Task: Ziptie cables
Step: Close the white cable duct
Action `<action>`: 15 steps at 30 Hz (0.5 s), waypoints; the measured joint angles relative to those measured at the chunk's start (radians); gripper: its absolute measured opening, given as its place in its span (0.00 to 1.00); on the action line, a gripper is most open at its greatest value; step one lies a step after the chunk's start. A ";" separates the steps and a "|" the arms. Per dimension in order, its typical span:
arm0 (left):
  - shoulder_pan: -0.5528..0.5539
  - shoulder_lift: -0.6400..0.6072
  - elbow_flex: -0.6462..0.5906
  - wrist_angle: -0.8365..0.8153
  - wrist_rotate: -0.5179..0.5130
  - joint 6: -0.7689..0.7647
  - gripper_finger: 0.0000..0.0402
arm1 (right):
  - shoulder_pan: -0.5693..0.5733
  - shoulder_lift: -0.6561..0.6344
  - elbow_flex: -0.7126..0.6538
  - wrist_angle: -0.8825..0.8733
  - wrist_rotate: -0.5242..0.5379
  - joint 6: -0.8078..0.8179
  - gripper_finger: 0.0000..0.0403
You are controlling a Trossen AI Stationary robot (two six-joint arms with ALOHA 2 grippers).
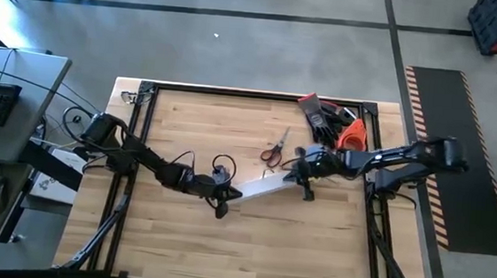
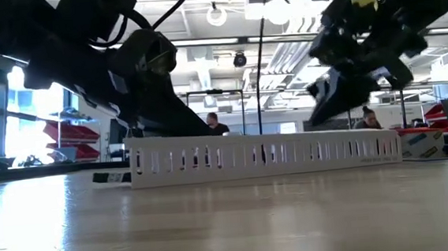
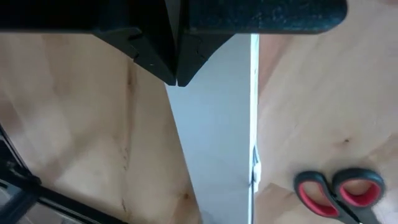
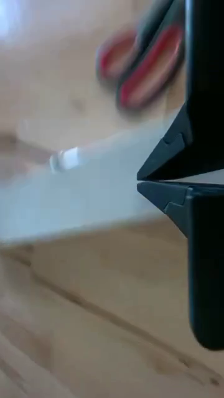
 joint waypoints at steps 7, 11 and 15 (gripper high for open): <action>-0.007 -0.032 -0.001 -0.046 0.017 0.017 0.00 | -0.076 -0.210 0.000 -0.227 0.185 0.095 0.00; -0.007 -0.034 -0.002 -0.048 0.016 0.018 0.00 | -0.139 -0.191 -0.076 -0.206 0.142 0.172 0.00; -0.007 -0.034 -0.002 -0.052 0.012 0.018 0.00 | -0.170 -0.130 -0.157 -0.087 0.133 0.214 0.00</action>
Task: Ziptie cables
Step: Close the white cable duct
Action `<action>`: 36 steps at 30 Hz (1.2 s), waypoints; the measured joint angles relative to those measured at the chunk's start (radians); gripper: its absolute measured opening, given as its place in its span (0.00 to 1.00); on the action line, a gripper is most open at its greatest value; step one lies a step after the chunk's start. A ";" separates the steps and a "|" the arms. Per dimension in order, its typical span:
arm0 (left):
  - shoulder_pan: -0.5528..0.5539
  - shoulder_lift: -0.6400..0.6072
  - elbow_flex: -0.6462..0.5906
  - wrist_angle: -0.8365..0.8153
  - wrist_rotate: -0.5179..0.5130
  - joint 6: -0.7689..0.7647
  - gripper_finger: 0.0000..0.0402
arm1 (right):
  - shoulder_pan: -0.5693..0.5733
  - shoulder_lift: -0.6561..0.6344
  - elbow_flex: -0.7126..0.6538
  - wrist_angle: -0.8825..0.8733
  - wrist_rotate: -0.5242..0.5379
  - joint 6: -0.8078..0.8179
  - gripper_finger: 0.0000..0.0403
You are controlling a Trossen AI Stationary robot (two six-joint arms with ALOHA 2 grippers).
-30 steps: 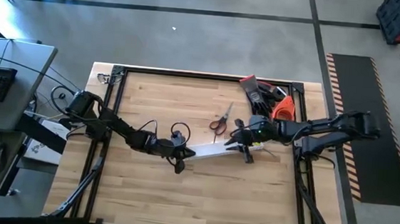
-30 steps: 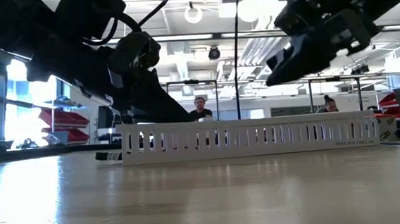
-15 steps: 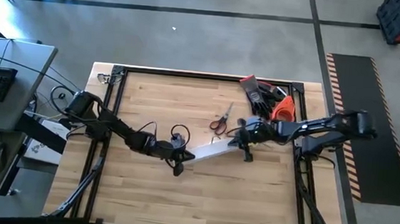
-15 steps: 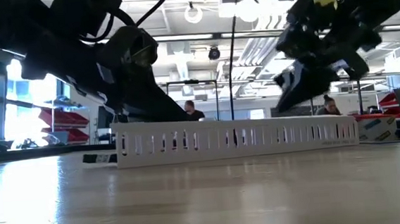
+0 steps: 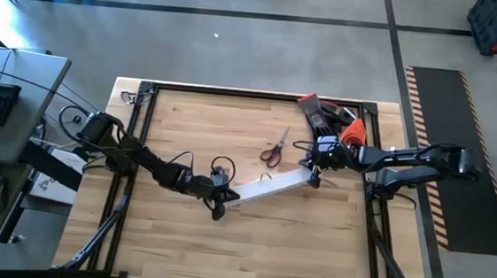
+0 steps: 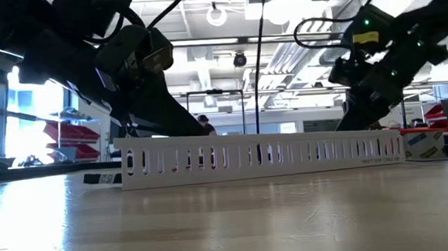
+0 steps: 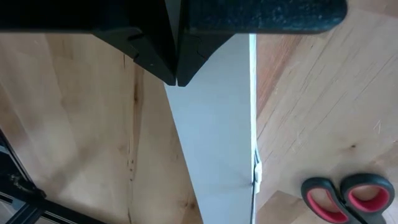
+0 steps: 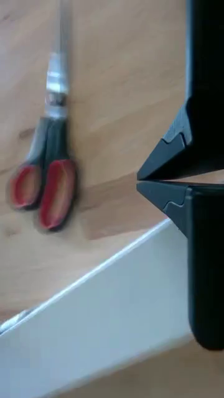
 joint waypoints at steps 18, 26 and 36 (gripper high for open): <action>0.000 0.000 0.000 -0.005 -0.025 0.014 0.00 | 0.137 0.049 0.056 0.145 -0.035 0.063 0.00; 0.035 -0.116 0.000 -0.249 -0.111 0.079 0.00 | 0.189 0.252 0.065 0.297 0.029 0.212 0.00; 0.116 -0.482 -0.004 -0.506 -0.251 0.158 0.00 | 0.228 0.155 0.052 0.347 0.068 0.252 0.00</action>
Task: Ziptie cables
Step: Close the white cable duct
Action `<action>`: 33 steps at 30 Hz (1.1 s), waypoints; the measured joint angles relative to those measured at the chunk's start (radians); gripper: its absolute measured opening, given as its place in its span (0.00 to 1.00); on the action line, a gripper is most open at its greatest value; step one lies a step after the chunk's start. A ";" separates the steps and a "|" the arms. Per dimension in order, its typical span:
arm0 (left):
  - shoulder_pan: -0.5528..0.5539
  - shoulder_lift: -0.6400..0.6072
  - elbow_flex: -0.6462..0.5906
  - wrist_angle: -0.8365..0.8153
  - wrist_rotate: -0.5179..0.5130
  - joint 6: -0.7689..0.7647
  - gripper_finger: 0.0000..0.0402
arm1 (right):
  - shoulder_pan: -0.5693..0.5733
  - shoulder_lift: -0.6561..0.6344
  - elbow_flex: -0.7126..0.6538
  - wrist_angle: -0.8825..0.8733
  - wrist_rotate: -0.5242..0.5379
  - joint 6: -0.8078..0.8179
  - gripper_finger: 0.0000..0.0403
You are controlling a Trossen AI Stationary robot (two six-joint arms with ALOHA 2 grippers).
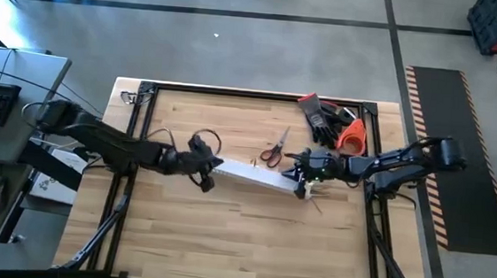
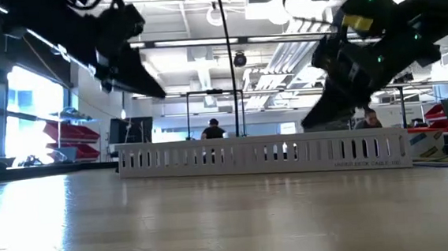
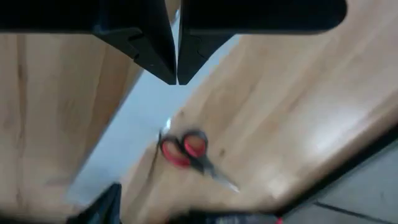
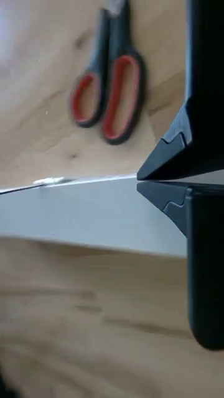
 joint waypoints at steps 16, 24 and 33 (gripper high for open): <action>0.066 0.143 -0.121 0.114 -0.009 -0.250 0.00 | 0.064 -0.063 0.007 -0.203 0.104 -0.077 0.00; 0.041 -0.005 -0.012 -0.143 -0.063 -0.245 0.00 | 0.091 -0.267 0.014 -0.392 0.206 -0.056 0.00; -0.049 -0.034 -0.063 -0.545 -0.176 -0.643 0.00 | 0.311 -0.442 0.006 -0.960 0.483 0.512 0.00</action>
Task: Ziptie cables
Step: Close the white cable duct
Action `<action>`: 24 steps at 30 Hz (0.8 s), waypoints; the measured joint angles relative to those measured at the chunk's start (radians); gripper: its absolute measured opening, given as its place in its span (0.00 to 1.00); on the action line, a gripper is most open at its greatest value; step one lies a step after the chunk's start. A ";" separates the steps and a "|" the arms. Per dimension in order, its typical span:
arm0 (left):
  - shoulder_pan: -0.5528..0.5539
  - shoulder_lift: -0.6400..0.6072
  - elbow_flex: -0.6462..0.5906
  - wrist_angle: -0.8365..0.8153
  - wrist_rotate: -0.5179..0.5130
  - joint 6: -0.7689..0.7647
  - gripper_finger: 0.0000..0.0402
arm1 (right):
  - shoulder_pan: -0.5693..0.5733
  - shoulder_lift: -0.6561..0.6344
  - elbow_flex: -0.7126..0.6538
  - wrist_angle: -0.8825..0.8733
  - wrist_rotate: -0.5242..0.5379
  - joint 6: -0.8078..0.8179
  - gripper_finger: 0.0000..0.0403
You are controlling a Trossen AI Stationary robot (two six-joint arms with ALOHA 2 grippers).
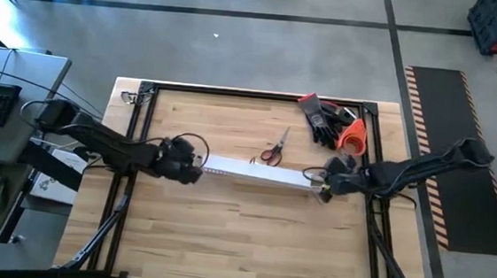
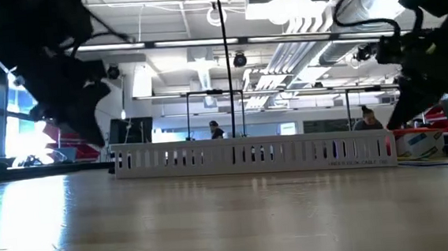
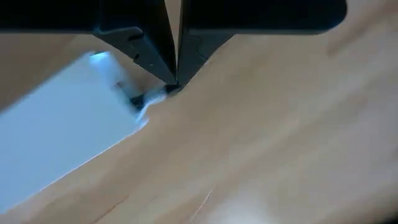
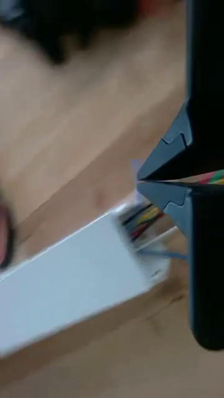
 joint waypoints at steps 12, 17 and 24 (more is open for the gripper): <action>-0.018 0.192 -0.155 0.513 -0.037 -0.096 0.00 | 0.085 0.192 -0.100 0.334 -0.012 0.161 0.00; -0.006 0.287 -0.149 0.715 -0.018 0.002 0.00 | 0.051 0.274 -0.103 0.431 -0.037 0.072 0.00; -0.011 0.241 -0.082 0.442 0.004 -0.057 0.00 | 0.035 0.283 -0.096 0.408 -0.039 0.061 0.00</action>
